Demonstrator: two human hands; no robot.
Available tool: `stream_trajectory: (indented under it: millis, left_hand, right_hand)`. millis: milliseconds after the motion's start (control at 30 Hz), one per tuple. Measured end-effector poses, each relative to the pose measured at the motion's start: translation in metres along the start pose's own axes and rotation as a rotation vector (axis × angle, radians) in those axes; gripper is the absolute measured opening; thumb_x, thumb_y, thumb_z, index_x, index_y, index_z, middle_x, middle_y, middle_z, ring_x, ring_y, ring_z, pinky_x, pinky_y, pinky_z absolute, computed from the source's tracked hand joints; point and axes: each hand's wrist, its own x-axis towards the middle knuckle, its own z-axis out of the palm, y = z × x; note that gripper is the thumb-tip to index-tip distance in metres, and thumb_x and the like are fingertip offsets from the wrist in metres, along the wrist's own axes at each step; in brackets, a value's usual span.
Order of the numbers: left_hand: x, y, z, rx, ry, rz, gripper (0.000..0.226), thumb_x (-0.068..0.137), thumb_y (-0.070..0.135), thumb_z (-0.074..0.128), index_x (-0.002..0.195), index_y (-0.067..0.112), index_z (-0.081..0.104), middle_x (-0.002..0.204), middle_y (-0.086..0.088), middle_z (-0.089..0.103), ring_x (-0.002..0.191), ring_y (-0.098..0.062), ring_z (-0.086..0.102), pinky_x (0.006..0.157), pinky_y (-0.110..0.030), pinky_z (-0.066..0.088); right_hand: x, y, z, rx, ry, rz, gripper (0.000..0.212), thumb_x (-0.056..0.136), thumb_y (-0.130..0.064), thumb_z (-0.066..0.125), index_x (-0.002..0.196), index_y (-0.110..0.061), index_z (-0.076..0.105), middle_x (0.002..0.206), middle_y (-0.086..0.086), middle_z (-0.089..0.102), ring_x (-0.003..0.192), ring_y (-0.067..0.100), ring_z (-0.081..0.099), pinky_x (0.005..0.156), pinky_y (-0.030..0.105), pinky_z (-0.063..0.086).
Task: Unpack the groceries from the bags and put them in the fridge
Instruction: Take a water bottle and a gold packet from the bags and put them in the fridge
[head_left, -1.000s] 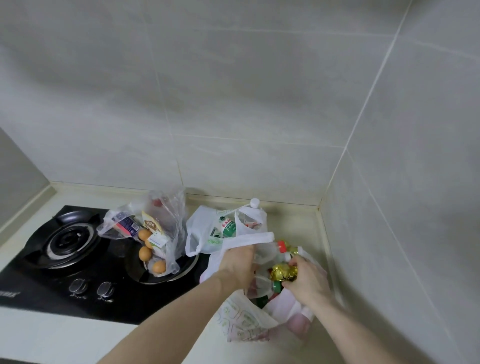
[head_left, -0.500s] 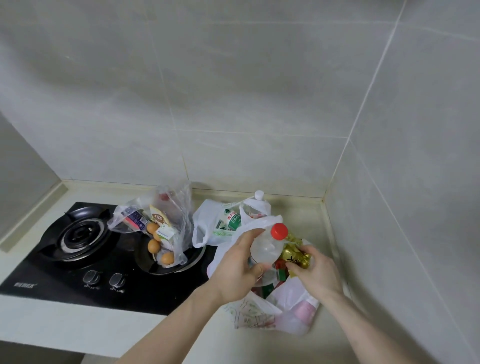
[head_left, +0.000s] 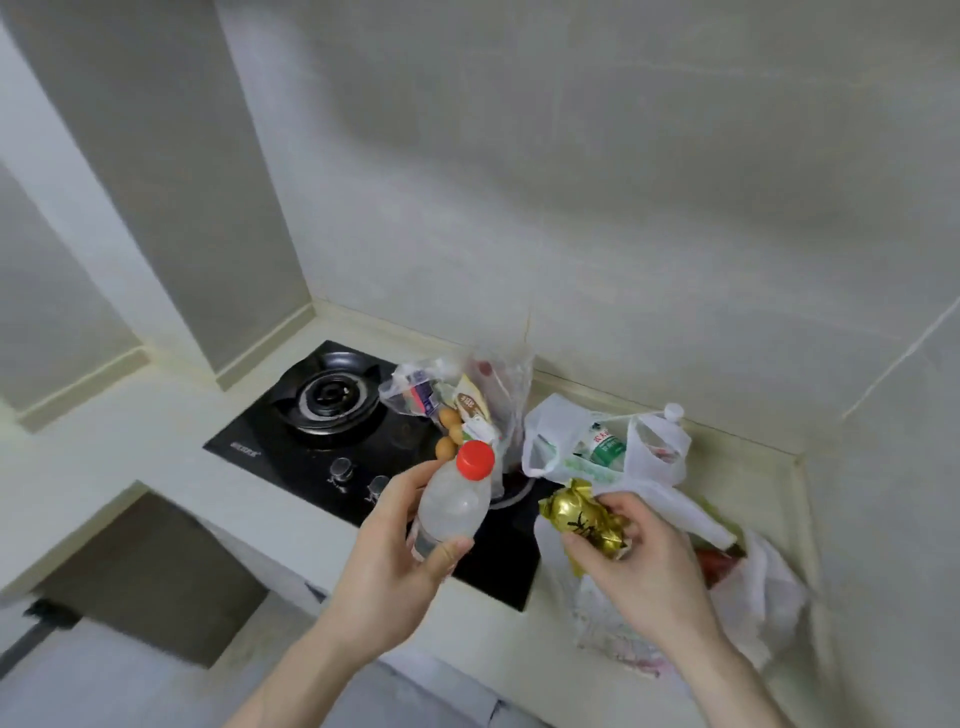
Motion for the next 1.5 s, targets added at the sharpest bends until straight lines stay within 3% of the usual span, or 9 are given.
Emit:
stream_trajectory:
  millis: [167,267,367,533,667,800,1033,1400,1500]
  left_hand:
    - [-0.059,-0.026,-0.067,0.04,0.203,-0.126,0.059,0.088,0.021,0.079,0.135,0.041,0.049,0.127,0.018,0.064,0.119,-0.005,0.06,0.082,-0.013,0.052]
    - [-0.087,-0.033,-0.089,0.082,0.303,-0.168,0.06,0.087,0.021,0.081,0.133,0.042,0.05,0.125,0.021,0.065,0.118,-0.003,0.062,0.087,-0.018,0.053]
    - [-0.095,-0.028,-0.101,0.07,0.339,-0.188,0.063,0.084,0.019,0.082,0.13,0.048,0.051,0.123,0.019,0.067,0.115,-0.008,0.065,0.082,-0.028,0.059]
    - [-0.06,-0.005,-0.073,0.012,0.284,-0.116,0.059,0.083,0.012,0.082,0.129,0.038,0.056,0.115,0.013,0.07,0.109,-0.003,0.064,0.069,-0.009,0.053]
    - [-0.015,0.019,-0.018,-0.031,0.116,-0.041,0.061,0.083,0.008,0.082,0.129,0.036,0.056,0.116,0.019,0.068,0.111,-0.002,0.063,0.073,-0.008,0.052]
    - [0.031,0.043,0.04,-0.054,-0.073,0.05,0.064,0.081,0.017,0.085,0.131,0.042,0.053,0.121,0.019,0.069,0.113,-0.004,0.066,0.09,-0.025,0.052]
    - [0.066,0.095,0.121,-0.088,-0.497,0.206,0.061,0.084,0.017,0.083,0.132,0.039,0.052,0.123,0.023,0.066,0.116,0.004,0.061,0.083,-0.01,0.051]
    - [0.052,0.116,0.182,-0.096,-1.143,0.442,0.067,0.079,0.005,0.086,0.125,0.044,0.056,0.121,0.017,0.07,0.113,-0.007,0.066,0.095,-0.033,0.054]
    - [0.019,0.12,0.184,-0.091,-1.302,0.489,0.066,0.077,0.011,0.087,0.124,0.045,0.054,0.117,0.024,0.069,0.111,0.0,0.065,0.088,-0.017,0.054]
  right_hand:
    - [0.005,-0.055,0.069,-0.022,-0.23,-0.149,0.039,0.07,-0.06,0.084,0.101,-0.046,0.064,0.093,-0.029,0.071,0.08,0.0,0.069,0.074,0.035,0.059]
    - [0.007,-0.078,0.097,-0.004,-0.289,-0.194,0.042,0.067,-0.059,0.084,0.101,-0.043,0.066,0.091,-0.031,0.07,0.081,0.0,0.068,0.075,0.034,0.059]
    - [0.01,-0.092,0.103,0.005,-0.277,-0.206,0.046,0.067,-0.064,0.081,0.105,-0.043,0.065,0.091,-0.028,0.072,0.082,0.001,0.068,0.076,0.031,0.058]
    - [0.01,-0.07,0.057,-0.006,-0.196,-0.15,0.041,0.072,-0.055,0.083,0.109,-0.046,0.067,0.098,-0.034,0.069,0.09,-0.008,0.066,0.077,0.02,0.055]
    - [0.005,-0.031,-0.005,-0.034,-0.077,-0.041,0.035,0.075,-0.052,0.083,0.106,-0.042,0.069,0.094,-0.029,0.072,0.085,-0.005,0.068,0.074,0.024,0.056]
    - [-0.008,0.003,-0.056,-0.081,0.086,0.084,0.036,0.07,-0.057,0.081,0.101,-0.047,0.067,0.089,-0.028,0.072,0.082,0.0,0.069,0.076,0.031,0.057]
    - [-0.071,0.033,-0.113,-0.138,0.379,0.305,0.042,0.067,-0.057,0.082,0.106,-0.051,0.066,0.093,-0.03,0.071,0.085,-0.006,0.068,0.076,0.021,0.055]
    - [-0.218,-0.003,-0.071,-0.104,0.917,0.773,0.037,0.073,-0.049,0.085,0.103,-0.053,0.064,0.091,-0.035,0.065,0.086,-0.016,0.06,0.065,0.009,0.043]
    - [-0.268,-0.025,-0.047,-0.097,1.05,0.883,0.039,0.072,-0.047,0.087,0.106,-0.048,0.066,0.092,-0.034,0.065,0.086,-0.017,0.058,0.067,0.008,0.043]
